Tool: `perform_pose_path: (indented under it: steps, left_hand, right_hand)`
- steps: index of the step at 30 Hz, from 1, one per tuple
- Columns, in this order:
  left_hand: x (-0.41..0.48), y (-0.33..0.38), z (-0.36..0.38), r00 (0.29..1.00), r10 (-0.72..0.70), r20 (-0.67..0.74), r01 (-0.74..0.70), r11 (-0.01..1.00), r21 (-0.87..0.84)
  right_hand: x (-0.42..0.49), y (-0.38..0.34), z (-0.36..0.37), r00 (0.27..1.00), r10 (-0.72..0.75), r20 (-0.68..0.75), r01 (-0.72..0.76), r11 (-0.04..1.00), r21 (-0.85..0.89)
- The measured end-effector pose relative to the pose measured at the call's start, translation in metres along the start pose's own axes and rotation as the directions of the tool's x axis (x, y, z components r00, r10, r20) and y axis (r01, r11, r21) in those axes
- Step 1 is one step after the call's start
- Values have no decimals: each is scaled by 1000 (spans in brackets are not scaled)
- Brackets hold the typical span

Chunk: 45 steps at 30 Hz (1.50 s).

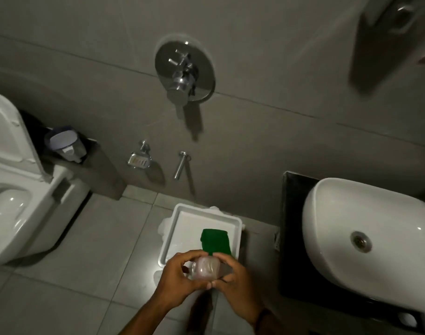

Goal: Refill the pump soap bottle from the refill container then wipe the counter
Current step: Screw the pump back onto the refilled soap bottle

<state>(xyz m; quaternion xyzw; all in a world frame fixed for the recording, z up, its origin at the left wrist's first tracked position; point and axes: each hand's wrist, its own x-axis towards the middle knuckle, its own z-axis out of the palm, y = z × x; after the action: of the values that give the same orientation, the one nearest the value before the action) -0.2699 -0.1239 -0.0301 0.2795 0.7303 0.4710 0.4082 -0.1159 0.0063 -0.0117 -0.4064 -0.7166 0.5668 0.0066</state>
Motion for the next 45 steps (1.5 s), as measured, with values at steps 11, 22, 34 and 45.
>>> perform_pose_path:
  steps: [11,22,34,45]
  left_hand:
    - [97,-77,-43,995,-64,-81,80,975,208]
    - [79,-39,-30,999,29,-42,-18,971,237]
    - [39,59,162,910,253,328,-289,955,65]
    - [57,51,249,918,191,348,-240,965,104]
  right_hand:
    - [127,32,90,997,72,-30,-71,997,35]
    - [92,26,68,994,61,-87,-60,998,15]
    - [-75,84,-85,810,209,-548,-177,978,111]
    - [-84,130,-124,705,296,-644,-99,941,324]
